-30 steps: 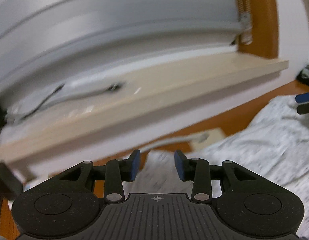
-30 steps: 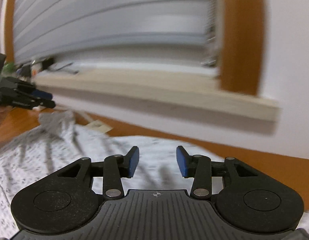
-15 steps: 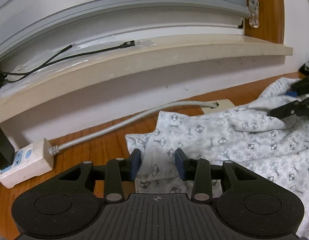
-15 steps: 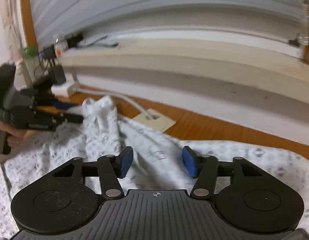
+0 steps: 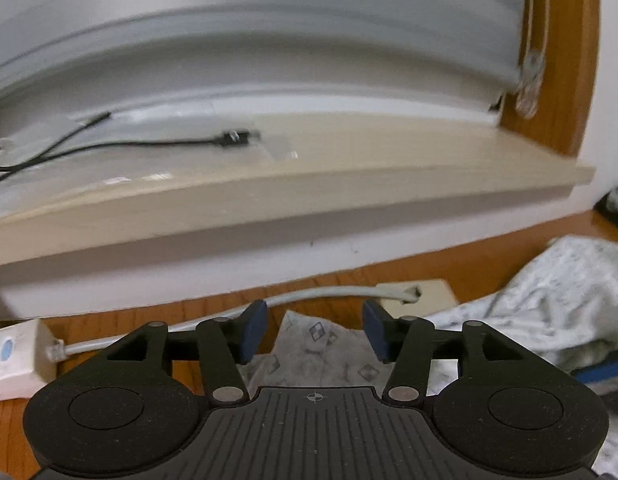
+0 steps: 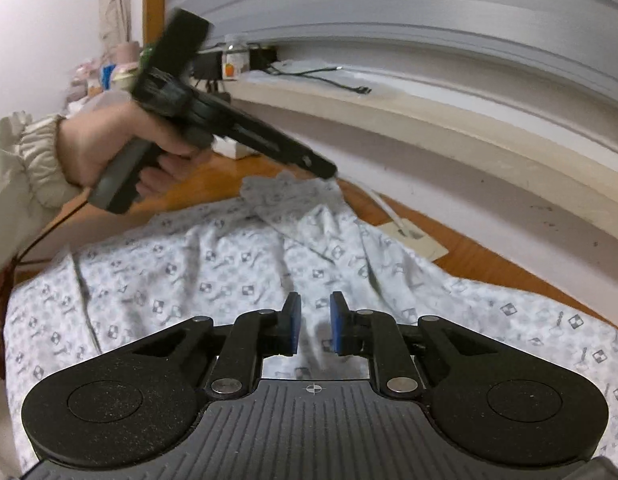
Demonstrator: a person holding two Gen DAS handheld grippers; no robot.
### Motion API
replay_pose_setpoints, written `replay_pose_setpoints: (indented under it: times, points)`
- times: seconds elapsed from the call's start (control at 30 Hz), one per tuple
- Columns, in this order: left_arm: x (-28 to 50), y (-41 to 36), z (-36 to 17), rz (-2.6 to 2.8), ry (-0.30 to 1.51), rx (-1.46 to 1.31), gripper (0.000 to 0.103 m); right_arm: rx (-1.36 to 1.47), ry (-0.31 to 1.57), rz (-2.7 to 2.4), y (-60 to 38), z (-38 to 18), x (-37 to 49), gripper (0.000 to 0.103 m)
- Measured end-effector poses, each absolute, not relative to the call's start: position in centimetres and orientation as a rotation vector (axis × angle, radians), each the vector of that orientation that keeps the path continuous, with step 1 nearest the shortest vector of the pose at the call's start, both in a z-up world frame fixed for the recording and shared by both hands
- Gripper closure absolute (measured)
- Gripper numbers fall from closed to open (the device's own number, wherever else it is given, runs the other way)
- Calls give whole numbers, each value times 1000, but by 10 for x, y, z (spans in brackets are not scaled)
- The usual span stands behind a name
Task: Fold clothes
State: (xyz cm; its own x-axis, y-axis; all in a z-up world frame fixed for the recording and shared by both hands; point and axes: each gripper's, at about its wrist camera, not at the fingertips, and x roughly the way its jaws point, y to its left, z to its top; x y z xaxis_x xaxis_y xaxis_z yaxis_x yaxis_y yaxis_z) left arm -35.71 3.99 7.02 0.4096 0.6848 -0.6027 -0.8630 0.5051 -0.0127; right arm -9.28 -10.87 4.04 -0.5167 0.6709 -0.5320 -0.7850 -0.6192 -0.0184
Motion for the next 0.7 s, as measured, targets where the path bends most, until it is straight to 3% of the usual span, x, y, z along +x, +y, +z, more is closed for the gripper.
replay_pose_setpoints:
  times: [0.13,0.23,0.33,0.37,0.4,0.43,0.7]
  points:
    - [-353,45,57,1018,629,-354,67,-549,243,2074,-100,49,-82,71]
    - [-358,41,53,999,611,-347,94,-561,280,2038,-84,46,-73,58]
    - [-364,29,61,1020,564,-280,97,-608,336,2018,-68,33,-71,59]
    - [-366,24,67,1020,543,-267,97,-602,352,2021,-65,30,-70,65]
    - [-370,18,73,1019,516,-253,97,-583,368,2030,-65,29,-69,86]
    - [-375,11,80,1021,494,-238,97,-562,370,2036,-67,29,-67,95]
    - [-437,-84,103,967,424,-211,96,-514,311,2152,-123,46,-59,99]
